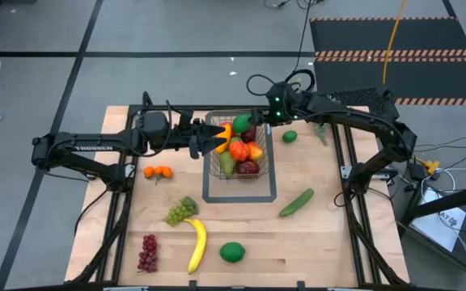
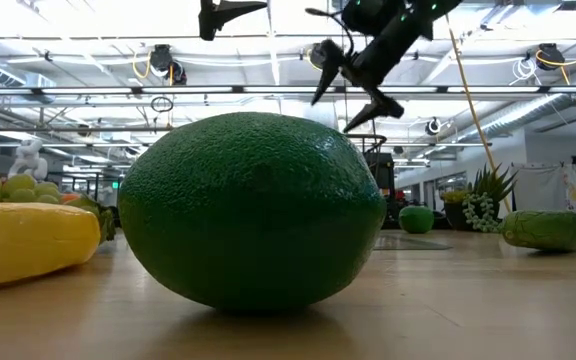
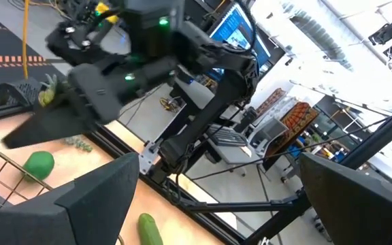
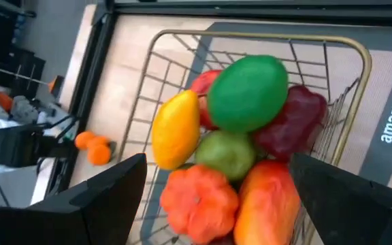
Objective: Build produce basket
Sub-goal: Put the top green lime into the gold wire basket
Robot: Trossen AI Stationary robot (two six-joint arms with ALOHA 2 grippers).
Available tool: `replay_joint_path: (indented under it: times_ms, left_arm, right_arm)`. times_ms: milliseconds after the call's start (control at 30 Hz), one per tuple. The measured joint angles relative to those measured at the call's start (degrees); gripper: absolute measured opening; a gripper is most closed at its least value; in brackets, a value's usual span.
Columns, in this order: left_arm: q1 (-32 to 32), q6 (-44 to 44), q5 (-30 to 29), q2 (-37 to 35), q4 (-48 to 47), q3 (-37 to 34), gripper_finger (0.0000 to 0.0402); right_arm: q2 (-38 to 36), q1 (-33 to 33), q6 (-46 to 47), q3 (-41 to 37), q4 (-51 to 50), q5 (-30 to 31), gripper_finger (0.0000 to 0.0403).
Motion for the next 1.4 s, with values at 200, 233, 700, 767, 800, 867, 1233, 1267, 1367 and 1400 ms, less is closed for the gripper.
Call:
replay_joint_path:
  times_ms: [200, 233, 700, 767, 800, 867, 1233, 1267, 1367, 1400]
  left_arm:
    - [0.00, 0.02, 0.00, 0.00, -0.02, 0.00, 0.0399]
    - [0.00, 0.04, 0.02, 0.00, -0.12, 0.00, 0.0399]
    - [2.67, 3.08, 0.68, 0.00, -4.46, 0.00, 0.0399]
    - [3.01, 2.63, 0.68, 0.00, -4.53, -0.02, 0.0399]
    - [3.14, 2.36, 0.68, 0.00, -4.53, -0.01, 0.0399]
    - [3.42, 2.26, 0.72, 0.00, -4.53, -0.01, 0.0399]
    - [5.15, 3.58, 0.96, 0.01, -7.59, 0.00, 0.0399]
    - [5.27, 3.61, 1.31, 0.01, -7.79, -0.02, 0.0399]
    - [5.31, 4.97, 2.06, 0.00, -8.40, -0.01, 0.0399]
    - [5.29, 5.07, 2.12, 0.00, -8.79, -0.02, 0.0399]
  right_arm:
    - [-5.05, 1.45, 1.23, 0.00, -5.20, 0.06, 0.0357]
    - [-5.72, 1.57, 1.75, 0.00, -6.97, 0.17, 0.0357]
    - [-11.45, 2.28, -2.52, 0.00, -21.17, 5.72, 0.0357]
    - [-11.75, 2.28, -3.00, 0.00, -23.11, 5.72, 0.0357]
    - [-11.85, 2.28, -3.22, 0.00, -23.38, 5.75, 0.0357]
    - [-11.79, 2.26, -3.83, 0.00, -24.57, 5.79, 0.0357]
    - [-11.72, 2.12, -8.33, 0.00, -26.86, 5.68, 0.0357]
    - [-11.72, 2.12, -8.49, 0.00, -26.88, 5.72, 0.0357]
    - [-11.72, 2.12, -8.62, 0.00, -26.84, 5.73, 0.0357]
    - [-11.72, 2.12, -8.71, 0.00, -26.80, 5.74, 0.0357]
